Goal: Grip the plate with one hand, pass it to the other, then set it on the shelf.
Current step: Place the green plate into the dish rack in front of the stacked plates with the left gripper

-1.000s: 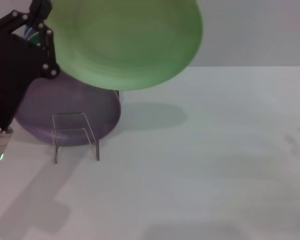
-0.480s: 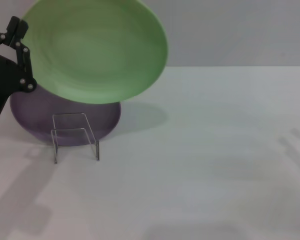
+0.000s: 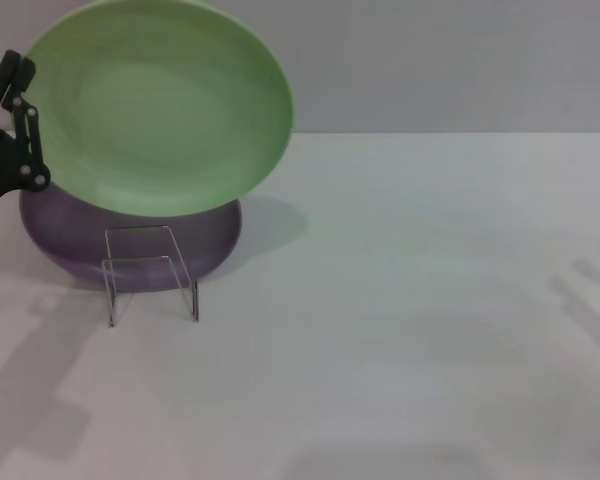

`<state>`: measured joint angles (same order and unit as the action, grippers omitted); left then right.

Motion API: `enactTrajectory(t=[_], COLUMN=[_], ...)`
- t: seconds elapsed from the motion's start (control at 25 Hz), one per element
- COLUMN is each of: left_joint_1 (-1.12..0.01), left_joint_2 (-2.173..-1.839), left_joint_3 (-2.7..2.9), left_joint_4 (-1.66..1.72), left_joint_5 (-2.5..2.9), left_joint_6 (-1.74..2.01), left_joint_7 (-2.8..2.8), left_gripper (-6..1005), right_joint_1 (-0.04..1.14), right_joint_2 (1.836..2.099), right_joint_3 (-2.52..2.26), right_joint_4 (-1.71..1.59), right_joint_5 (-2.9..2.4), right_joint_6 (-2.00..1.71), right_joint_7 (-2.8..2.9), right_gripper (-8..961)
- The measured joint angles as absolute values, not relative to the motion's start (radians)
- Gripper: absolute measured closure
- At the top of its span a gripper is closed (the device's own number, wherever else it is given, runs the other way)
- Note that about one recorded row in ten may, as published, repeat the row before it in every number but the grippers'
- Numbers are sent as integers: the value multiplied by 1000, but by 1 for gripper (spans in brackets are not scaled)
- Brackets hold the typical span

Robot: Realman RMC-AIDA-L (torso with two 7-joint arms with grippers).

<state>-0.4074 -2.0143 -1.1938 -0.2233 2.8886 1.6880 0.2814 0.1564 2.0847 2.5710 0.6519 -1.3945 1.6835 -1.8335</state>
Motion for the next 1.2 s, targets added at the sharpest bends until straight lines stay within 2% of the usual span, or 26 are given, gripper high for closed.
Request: enactTrajectory(t=[1.2], left_joint_1=[-386], left_joint_2=[-2023], left_joint_3=[-1184], left_joint_4=[-115], left_joint_5=[2887], left_joint_6=[1670], left_joint_7=[306], left_gripper=[940], right_joint_1=[166], right_joint_2=[2082], right_joint_3=[2557], right_joint_4=[652], right_joint_5=[-1394], right_joint_6=[1686], right_joint_7=[-1821], right_gripper=[396])
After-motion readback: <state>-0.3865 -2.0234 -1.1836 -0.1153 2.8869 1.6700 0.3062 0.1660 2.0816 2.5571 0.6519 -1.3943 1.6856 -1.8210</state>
